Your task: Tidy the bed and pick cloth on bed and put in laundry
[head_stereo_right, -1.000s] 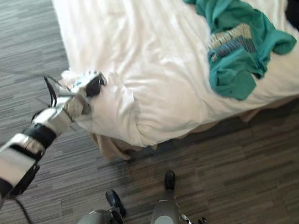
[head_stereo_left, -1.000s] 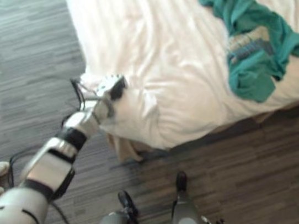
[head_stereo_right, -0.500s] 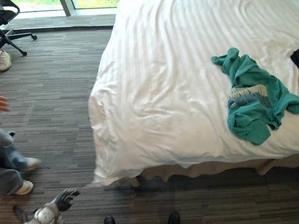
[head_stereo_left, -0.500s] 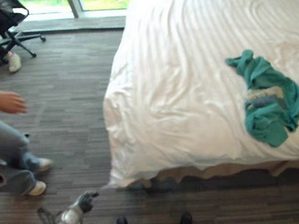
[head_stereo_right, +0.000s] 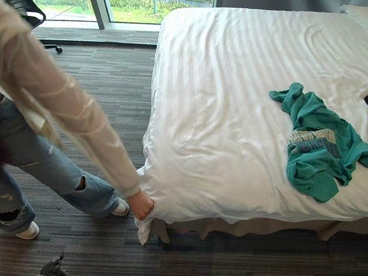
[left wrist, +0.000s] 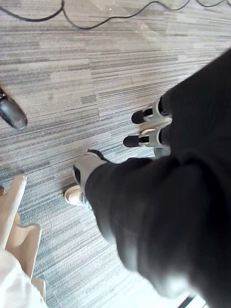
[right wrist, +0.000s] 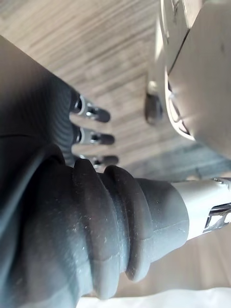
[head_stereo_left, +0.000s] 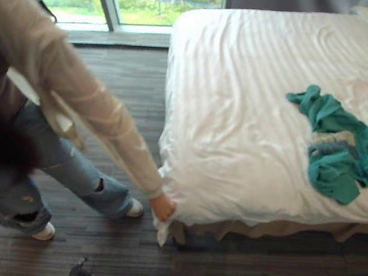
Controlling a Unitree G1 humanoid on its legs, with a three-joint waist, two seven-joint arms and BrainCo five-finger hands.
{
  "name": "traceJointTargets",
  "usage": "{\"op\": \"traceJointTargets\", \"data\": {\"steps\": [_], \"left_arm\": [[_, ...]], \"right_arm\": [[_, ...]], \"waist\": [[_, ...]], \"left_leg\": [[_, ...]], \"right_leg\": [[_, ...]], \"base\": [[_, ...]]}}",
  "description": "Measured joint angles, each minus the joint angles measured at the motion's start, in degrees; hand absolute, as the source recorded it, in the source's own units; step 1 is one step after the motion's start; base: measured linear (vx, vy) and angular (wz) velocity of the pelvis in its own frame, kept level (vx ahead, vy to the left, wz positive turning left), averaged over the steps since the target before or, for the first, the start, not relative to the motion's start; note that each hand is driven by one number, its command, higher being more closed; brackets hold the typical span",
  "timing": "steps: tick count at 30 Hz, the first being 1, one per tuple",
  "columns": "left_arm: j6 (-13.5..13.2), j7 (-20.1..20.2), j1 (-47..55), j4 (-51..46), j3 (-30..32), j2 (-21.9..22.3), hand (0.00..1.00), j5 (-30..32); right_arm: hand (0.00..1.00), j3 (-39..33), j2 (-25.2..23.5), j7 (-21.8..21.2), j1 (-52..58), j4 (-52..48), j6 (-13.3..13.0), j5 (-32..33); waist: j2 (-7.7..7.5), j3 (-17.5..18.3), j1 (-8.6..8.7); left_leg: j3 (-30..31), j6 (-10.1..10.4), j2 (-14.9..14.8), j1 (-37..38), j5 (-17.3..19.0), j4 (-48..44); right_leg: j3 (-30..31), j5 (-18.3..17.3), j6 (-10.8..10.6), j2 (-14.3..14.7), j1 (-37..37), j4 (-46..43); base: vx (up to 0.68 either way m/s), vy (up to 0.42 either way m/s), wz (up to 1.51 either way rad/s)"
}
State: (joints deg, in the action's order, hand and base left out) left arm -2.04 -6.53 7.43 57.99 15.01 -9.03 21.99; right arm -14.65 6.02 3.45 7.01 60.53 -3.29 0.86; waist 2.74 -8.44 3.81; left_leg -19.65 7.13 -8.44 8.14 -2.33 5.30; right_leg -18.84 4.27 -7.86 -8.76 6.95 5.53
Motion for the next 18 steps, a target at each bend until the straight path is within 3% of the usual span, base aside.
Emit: {"op": "traceJointTargets", "data": {"steps": [18], "left_arm": [[-0.4,0.0,-1.4,-2.7,-0.6,-0.5,0.00,-4.1]], "right_arm": [[0.00,-1.3,-0.1,0.1,0.2,0.0,1.0,-0.9]], "waist": [[-0.22,0.2,0.03]], "left_leg": [[-1.2,0.0,-0.1,0.7,0.1,0.0]], "right_leg": [[1.4,0.1,0.0,0.1,-0.2,0.1]], "base": [[-0.02,0.000,-0.03]]}}
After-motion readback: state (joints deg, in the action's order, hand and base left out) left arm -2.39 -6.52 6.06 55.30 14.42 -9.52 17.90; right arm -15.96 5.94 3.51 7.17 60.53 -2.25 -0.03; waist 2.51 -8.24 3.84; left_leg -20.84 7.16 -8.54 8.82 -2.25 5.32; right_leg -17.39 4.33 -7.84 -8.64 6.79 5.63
